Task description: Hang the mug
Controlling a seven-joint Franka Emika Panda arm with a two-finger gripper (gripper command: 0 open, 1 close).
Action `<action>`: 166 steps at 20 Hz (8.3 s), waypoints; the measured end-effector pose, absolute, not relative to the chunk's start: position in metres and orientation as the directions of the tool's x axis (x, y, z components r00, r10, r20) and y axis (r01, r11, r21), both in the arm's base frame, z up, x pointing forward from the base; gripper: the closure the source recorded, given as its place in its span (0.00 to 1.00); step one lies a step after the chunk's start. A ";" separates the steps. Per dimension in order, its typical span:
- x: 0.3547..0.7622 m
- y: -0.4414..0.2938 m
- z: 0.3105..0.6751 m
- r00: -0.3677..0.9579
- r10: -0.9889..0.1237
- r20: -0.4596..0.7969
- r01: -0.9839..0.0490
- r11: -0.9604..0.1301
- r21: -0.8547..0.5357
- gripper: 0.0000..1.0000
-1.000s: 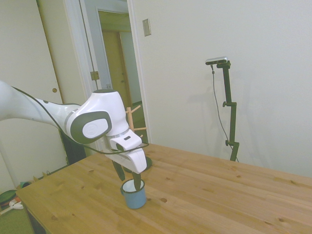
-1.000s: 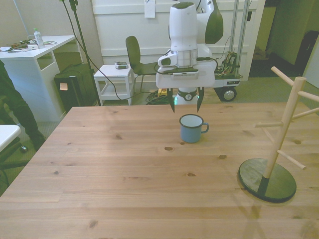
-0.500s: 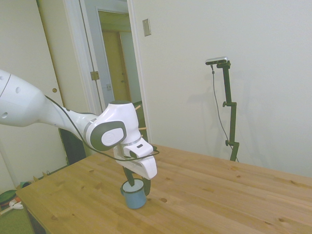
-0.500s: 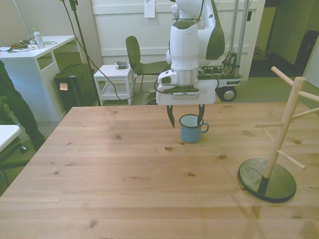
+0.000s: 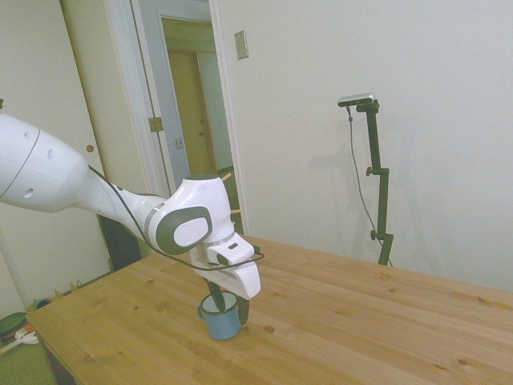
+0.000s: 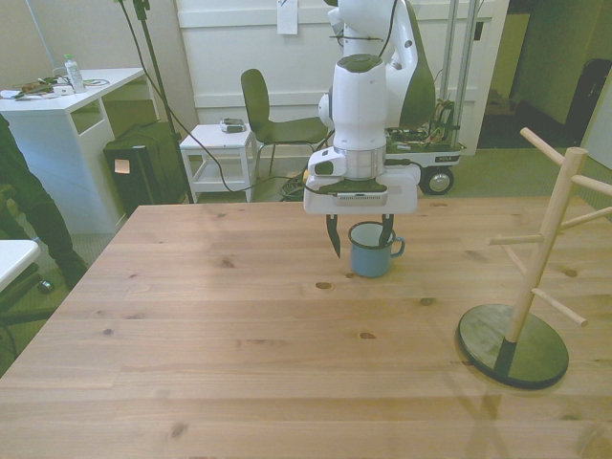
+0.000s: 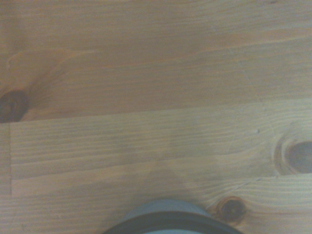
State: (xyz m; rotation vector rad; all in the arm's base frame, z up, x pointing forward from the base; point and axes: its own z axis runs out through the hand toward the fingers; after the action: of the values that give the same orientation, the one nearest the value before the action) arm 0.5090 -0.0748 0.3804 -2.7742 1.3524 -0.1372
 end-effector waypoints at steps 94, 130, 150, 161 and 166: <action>0.520 0.025 0.684 0.732 -0.615 0.294 -0.613 -0.782 -0.111 1.00; 0.549 0.029 0.689 0.719 -0.637 0.277 -0.635 -0.764 -0.109 1.00; 0.561 0.036 0.689 0.725 -0.633 0.271 -0.630 -0.769 -0.110 1.00; 0.593 0.041 0.677 0.731 -0.635 0.250 -0.636 -0.767 -0.088 1.00; 0.599 0.046 0.679 0.730 -0.636 0.251 -0.637 -0.766 -0.086 1.00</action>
State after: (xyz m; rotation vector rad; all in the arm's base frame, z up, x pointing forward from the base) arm 0.5988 0.0465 0.6794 -2.9270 1.0772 -0.4207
